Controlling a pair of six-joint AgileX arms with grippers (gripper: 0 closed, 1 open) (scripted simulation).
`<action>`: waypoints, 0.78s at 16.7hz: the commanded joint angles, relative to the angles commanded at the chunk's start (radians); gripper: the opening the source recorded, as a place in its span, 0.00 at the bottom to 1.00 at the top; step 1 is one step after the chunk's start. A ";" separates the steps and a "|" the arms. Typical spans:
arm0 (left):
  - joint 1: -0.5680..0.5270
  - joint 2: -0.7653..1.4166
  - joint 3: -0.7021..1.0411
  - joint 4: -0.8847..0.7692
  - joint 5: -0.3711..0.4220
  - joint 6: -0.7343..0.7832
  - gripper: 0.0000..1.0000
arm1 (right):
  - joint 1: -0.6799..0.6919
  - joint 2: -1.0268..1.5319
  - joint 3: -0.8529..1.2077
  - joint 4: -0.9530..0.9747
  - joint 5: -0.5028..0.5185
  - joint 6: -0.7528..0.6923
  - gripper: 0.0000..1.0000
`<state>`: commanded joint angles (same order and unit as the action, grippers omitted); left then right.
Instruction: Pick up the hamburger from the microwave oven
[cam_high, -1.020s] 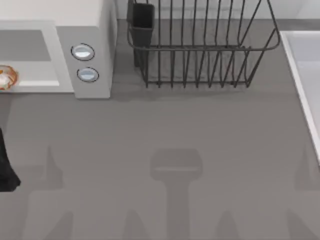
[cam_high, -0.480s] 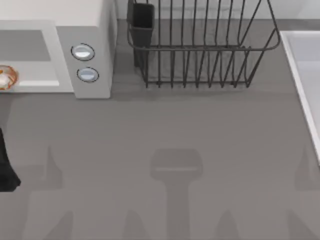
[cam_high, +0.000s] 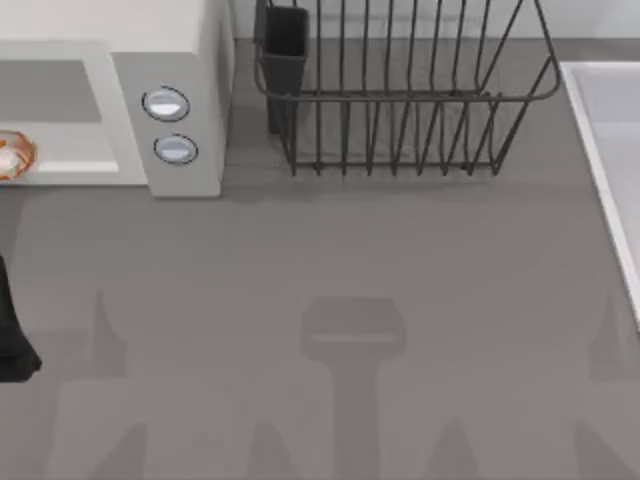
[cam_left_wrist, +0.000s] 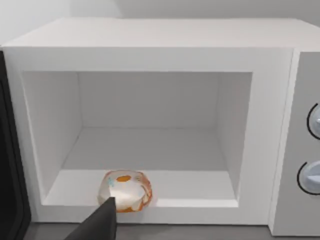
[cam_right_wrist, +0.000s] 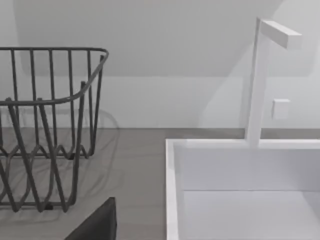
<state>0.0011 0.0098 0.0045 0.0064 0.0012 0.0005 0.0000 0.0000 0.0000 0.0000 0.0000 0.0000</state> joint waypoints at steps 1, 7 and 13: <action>0.002 0.020 0.009 0.013 0.003 0.001 1.00 | 0.000 0.000 0.000 0.000 0.000 0.000 1.00; 0.035 0.361 0.146 0.209 0.040 0.016 1.00 | 0.000 0.000 0.000 0.000 0.000 0.000 1.00; 0.088 0.997 0.370 0.529 0.101 0.040 1.00 | 0.000 0.000 0.000 0.000 0.000 0.000 1.00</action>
<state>0.0895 1.0064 0.3742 0.5357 0.1026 0.0403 0.0000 0.0000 0.0000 0.0000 0.0000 0.0000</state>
